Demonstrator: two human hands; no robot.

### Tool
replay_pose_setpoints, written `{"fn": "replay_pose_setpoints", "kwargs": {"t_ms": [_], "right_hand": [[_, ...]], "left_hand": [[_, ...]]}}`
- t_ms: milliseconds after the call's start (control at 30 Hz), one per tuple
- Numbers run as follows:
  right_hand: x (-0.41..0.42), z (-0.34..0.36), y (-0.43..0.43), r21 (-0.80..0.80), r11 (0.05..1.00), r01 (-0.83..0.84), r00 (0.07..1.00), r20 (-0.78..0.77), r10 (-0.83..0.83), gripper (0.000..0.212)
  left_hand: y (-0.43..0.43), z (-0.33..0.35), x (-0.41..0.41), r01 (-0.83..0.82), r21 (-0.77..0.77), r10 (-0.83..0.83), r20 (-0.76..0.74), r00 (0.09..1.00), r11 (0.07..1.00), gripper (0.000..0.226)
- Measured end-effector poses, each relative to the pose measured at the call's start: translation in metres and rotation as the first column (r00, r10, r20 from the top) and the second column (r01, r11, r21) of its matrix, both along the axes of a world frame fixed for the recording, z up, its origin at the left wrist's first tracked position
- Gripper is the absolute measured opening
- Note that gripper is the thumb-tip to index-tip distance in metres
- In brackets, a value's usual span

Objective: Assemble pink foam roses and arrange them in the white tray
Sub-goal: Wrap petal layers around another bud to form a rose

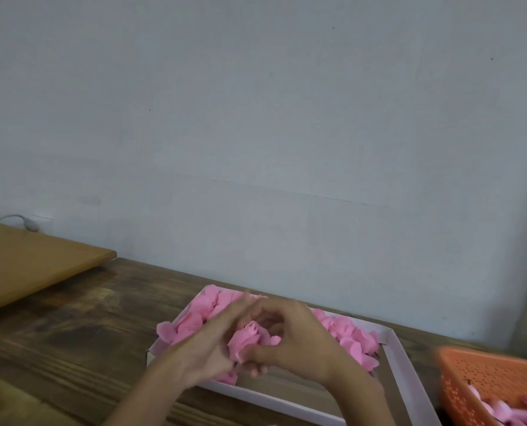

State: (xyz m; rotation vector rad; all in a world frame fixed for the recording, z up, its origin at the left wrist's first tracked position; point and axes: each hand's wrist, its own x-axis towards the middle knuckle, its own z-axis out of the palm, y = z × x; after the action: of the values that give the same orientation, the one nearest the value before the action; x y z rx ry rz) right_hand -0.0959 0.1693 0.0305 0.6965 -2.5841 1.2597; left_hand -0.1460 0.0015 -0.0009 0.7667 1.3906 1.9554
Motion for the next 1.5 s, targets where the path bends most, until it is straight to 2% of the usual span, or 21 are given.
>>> {"fn": "replay_pose_setpoints", "kwargs": {"t_ms": [33,67,133,167,233,333,367,433,533,600,700,800,900,967,1067,1167,1333,1400,1500], "right_hand": [[0.000,0.000,0.002,-0.017,1.000,-0.005,1.000,0.027,0.005,0.032],[0.001,0.001,0.004,-0.011,1.000,-0.004,0.999,0.038,0.004,0.034],[0.001,0.001,0.008,0.019,1.000,-0.013,0.998,0.060,0.012,0.039],[0.001,0.002,0.008,0.035,0.999,-0.024,0.997,0.071,0.021,0.041],[0.002,0.004,0.009,0.049,0.998,-0.035,0.996,0.078,0.031,0.047],[0.002,0.005,0.008,0.038,0.999,-0.028,0.999,0.043,0.026,0.054],[0.003,0.005,0.007,-0.006,1.000,-0.026,0.999,0.030,0.026,0.054],[0.004,0.006,0.006,-0.192,0.981,0.003,0.999,0.038,0.005,0.049],[0.001,0.003,0.004,-0.412,0.902,0.130,0.987,-0.029,-0.155,0.032],[-0.004,0.000,0.003,-0.441,0.879,0.181,0.972,-0.057,-0.229,0.022],[-0.009,-0.009,-0.007,-0.378,0.917,0.129,0.992,0.037,-0.124,0.018],[-0.013,-0.020,-0.024,-0.401,0.913,0.074,0.995,0.087,-0.042,0.024],[-0.018,-0.028,-0.036,-0.449,0.891,0.072,0.997,0.068,-0.047,0.026],[-0.019,-0.031,-0.042,-0.516,0.852,0.087,0.994,0.104,-0.039,0.027],[-0.017,-0.035,-0.046,-0.640,0.763,0.088,0.987,0.159,0.020,0.025],[-0.017,-0.038,-0.048,-0.703,0.700,0.125,0.979,0.203,0.029,0.020],[-0.021,-0.046,-0.050,-0.691,0.701,0.176,0.976,0.217,-0.031,0.018],[-0.022,-0.046,-0.052,-0.671,0.723,0.162,0.979,0.202,-0.032,0.018],[-0.020,-0.042,-0.053,-0.689,0.713,0.130,0.974,0.225,0.040,0.025]], "left_hand": [[-0.009,-0.002,-0.002,0.081,-0.053,-0.084,-0.058,0.995,0.995,0.064],[-0.016,-0.005,-0.004,0.158,-0.128,-0.172,-0.105,0.980,0.979,0.068],[-0.021,-0.010,-0.007,0.207,-0.287,-0.268,-0.196,0.943,0.935,0.104],[-0.019,-0.011,-0.008,0.181,-0.333,-0.267,-0.234,0.935,0.926,0.113],[-0.014,-0.009,-0.006,0.112,-0.363,-0.231,-0.301,0.925,0.925,0.113],[-0.008,-0.006,-0.006,-0.075,-0.406,-0.058,-0.304,0.951,0.911,0.106],[-0.006,-0.007,-0.007,-0.110,-0.400,-0.012,-0.291,0.957,0.910,0.097],[-0.004,-0.008,-0.009,-0.177,-0.374,0.066,-0.291,0.954,0.910,0.078],[0.000,-0.007,-0.010,-0.321,-0.170,0.266,-0.280,0.922,0.932,0.045],[0.005,-0.005,-0.010,-0.378,0.030,0.377,-0.170,0.910,0.925,0.040],[0.022,-0.005,-0.010,-0.464,0.211,0.467,0.038,0.884,0.861,0.040],[0.029,-0.008,-0.013,-0.580,0.162,0.542,0.227,0.809,0.799,0.038],[0.026,-0.010,-0.015,-0.584,0.174,0.524,0.296,0.799,0.793,0.040],[0.022,-0.013,-0.015,-0.574,0.169,0.519,0.282,0.807,0.801,0.039],[0.024,-0.017,-0.011,-0.481,0.176,0.434,0.246,0.866,0.859,0.045],[0.025,-0.018,-0.014,-0.549,0.169,0.503,0.250,0.827,0.818,0.057],[0.028,-0.020,-0.009,-0.478,0.203,0.425,0.255,0.868,0.855,0.084],[0.025,-0.019,-0.009,-0.466,0.188,0.426,0.218,0.878,0.865,0.082],[0.017,-0.013,-0.009,-0.447,0.158,0.432,0.124,0.893,0.880,0.068]]}}
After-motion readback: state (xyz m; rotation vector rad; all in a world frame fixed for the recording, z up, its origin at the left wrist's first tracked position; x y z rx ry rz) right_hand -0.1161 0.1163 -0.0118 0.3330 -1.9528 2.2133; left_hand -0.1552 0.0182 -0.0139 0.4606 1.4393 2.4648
